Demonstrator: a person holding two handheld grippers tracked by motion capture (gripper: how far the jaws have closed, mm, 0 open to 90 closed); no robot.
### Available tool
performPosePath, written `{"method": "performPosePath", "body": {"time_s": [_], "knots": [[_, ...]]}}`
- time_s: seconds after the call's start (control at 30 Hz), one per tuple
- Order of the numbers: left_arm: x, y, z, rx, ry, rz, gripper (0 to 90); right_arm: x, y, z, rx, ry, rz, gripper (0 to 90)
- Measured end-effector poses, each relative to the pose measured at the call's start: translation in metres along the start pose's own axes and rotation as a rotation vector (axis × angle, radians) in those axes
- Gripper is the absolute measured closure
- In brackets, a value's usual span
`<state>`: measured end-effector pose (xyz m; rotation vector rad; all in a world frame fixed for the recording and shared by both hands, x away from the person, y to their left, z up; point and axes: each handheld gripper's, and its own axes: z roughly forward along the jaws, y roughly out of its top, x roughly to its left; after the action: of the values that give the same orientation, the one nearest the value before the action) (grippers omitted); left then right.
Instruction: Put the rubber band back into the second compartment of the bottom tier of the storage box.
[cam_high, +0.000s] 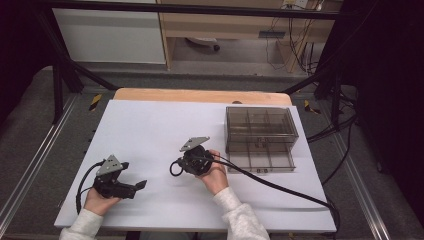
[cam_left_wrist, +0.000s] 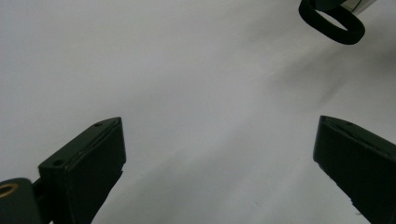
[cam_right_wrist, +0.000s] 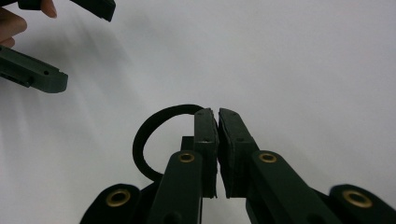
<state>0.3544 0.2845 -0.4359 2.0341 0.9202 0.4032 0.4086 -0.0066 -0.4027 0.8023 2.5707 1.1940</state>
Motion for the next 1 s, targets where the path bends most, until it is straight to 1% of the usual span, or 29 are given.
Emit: {"method": "performPosePath", "body": {"time_s": [0.37,0.5,0.63,0.67,1.0], "knots": [[0.0,0.0,0.0,0.0,0.001,0.001,2.4,-0.008,-0.006,-0.014,-0.009,-0.013,0.018,86.6],[0.0,0.0,0.0,0.0,0.002,0.0,2.4,-0.011,-0.008,-0.018,-0.007,-0.017,0.015,86.5],[0.0,0.0,0.0,0.0,0.002,0.001,2.4,-0.013,-0.011,-0.022,-0.008,-0.017,0.025,86.5],[0.0,0.0,0.0,0.0,0.002,0.001,2.4,-0.013,-0.012,-0.023,-0.01,-0.02,0.02,86.5],[0.0,0.0,0.0,0.002,0.001,0.001,2.4,-0.018,-0.017,-0.034,-0.011,-0.031,0.029,86.5]]}}
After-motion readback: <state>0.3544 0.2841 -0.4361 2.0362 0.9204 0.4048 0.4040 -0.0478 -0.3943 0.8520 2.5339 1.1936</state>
